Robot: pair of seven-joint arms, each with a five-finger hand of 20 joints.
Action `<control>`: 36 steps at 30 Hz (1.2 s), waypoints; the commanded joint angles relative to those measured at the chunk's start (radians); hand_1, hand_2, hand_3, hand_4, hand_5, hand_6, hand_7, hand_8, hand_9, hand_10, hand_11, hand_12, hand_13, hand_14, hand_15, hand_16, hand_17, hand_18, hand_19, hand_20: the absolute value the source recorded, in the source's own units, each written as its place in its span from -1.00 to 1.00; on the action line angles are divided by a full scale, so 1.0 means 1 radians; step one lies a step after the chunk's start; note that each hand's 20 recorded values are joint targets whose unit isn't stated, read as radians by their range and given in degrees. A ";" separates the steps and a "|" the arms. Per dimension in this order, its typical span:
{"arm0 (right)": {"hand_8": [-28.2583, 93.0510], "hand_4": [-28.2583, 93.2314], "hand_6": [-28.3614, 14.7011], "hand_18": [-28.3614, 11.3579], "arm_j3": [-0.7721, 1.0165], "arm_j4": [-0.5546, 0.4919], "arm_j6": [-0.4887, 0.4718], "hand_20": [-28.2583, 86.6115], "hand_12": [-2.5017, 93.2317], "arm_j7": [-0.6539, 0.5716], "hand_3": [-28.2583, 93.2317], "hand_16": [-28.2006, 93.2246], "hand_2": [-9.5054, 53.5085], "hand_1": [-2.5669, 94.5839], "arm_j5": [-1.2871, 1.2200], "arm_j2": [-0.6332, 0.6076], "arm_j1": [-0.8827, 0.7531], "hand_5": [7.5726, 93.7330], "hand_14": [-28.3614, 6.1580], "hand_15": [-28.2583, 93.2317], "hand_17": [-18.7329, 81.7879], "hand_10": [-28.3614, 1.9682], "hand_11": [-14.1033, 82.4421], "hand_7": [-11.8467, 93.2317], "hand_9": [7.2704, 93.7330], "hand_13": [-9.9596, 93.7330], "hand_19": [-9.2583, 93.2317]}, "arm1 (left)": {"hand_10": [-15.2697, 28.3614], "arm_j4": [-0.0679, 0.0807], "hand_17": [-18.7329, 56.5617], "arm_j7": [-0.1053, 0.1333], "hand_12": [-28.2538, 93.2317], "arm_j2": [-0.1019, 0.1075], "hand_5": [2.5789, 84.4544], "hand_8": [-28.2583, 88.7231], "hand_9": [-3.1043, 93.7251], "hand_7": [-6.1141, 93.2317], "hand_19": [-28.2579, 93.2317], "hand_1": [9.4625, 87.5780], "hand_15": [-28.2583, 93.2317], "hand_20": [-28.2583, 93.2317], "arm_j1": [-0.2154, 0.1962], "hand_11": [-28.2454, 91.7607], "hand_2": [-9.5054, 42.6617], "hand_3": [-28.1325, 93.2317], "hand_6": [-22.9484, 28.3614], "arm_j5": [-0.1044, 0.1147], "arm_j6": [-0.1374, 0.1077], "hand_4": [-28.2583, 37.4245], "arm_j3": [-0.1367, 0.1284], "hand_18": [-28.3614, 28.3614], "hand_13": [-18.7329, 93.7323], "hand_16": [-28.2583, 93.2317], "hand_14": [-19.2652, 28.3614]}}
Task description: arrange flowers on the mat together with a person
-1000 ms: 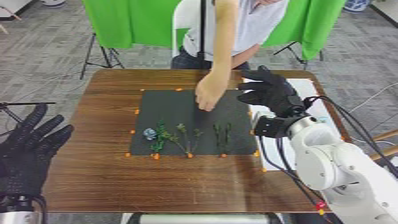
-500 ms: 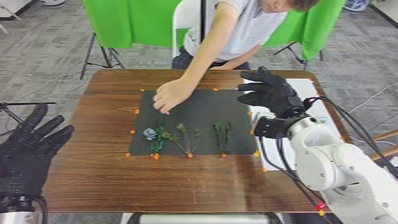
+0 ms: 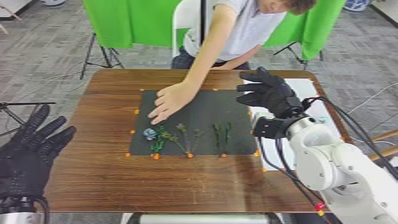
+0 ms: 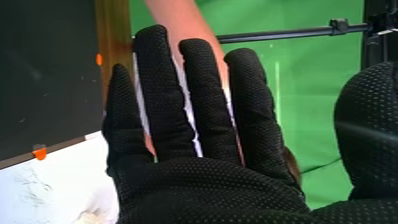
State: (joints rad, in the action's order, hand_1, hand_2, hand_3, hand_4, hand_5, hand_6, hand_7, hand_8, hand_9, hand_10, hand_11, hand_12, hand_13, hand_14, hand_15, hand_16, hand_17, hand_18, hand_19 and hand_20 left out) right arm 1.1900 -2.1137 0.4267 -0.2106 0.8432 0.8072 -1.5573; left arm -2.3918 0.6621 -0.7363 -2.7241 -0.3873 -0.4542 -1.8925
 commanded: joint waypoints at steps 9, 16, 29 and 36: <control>-0.74 -0.97 0.33 -0.88 0.004 0.001 0.022 -0.31 -0.65 0.002 0.60 -0.34 -0.66 -0.47 0.038 -0.026 0.004 0.10 -0.42 0.24 -0.39 -0.18 -0.37 -0.52 0.22 0.17 0.25 | 0.39 -0.008 -0.68 -0.016 -0.35 -0.008 -0.30 -0.66 -0.29 -0.68 0.22 -0.76 0.20 -0.19 0.004 -0.23 -0.36 0.72 0.07 -0.023 0.006 -1.00 0.009 0.72 -0.26 -0.64 0.76; -0.74 -0.97 0.33 -0.88 0.012 0.002 0.051 -0.30 -0.65 -0.012 0.60 -0.35 -0.67 -0.46 0.083 -0.049 0.009 0.09 -0.39 0.27 -0.38 -0.20 -0.36 -0.52 0.21 0.18 0.27 | 0.40 -0.005 -0.68 -0.012 -0.35 -0.007 -0.30 -0.66 -0.29 -0.68 0.22 -0.75 0.20 -0.19 0.000 -0.23 -0.36 0.71 0.07 -0.017 0.004 -1.00 0.012 0.72 -0.26 -0.64 0.75; -0.74 -0.96 0.31 -0.89 0.020 0.033 0.140 -0.30 -0.65 -0.100 0.62 -0.35 -0.68 -0.45 0.201 -0.129 0.040 0.06 -0.39 0.28 -0.37 -0.31 -0.36 -0.52 0.18 0.18 0.29 | 0.40 -0.002 -0.68 -0.035 -0.35 -0.023 -0.30 -0.66 -0.29 -0.68 0.22 -0.75 0.20 -0.19 0.020 -0.23 -0.36 0.72 0.07 -0.034 0.008 -1.00 0.019 0.71 -0.26 -0.64 0.75; -0.74 -0.96 0.32 -0.90 -0.043 0.072 0.216 -0.30 -0.65 -0.292 0.61 -0.36 -0.69 -0.44 0.401 -0.153 0.138 0.04 -0.40 0.29 -0.37 -0.32 -0.36 -0.52 0.17 0.18 0.31 | 0.40 -0.002 -0.68 -0.021 -0.35 -0.015 -0.30 -0.66 -0.29 -0.68 0.22 -0.75 0.20 -0.19 0.015 -0.23 -0.36 0.72 0.07 -0.026 0.002 -1.00 0.022 0.71 -0.26 -0.64 0.76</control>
State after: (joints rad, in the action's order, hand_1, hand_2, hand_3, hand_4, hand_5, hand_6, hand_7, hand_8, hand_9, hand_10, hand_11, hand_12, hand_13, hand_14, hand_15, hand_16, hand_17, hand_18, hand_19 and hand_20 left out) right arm 1.1932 -2.0815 0.5710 -0.3478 1.0843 0.6822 -1.5175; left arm -2.3947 0.6368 -0.7490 -2.6964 -0.4165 -0.4535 -1.8766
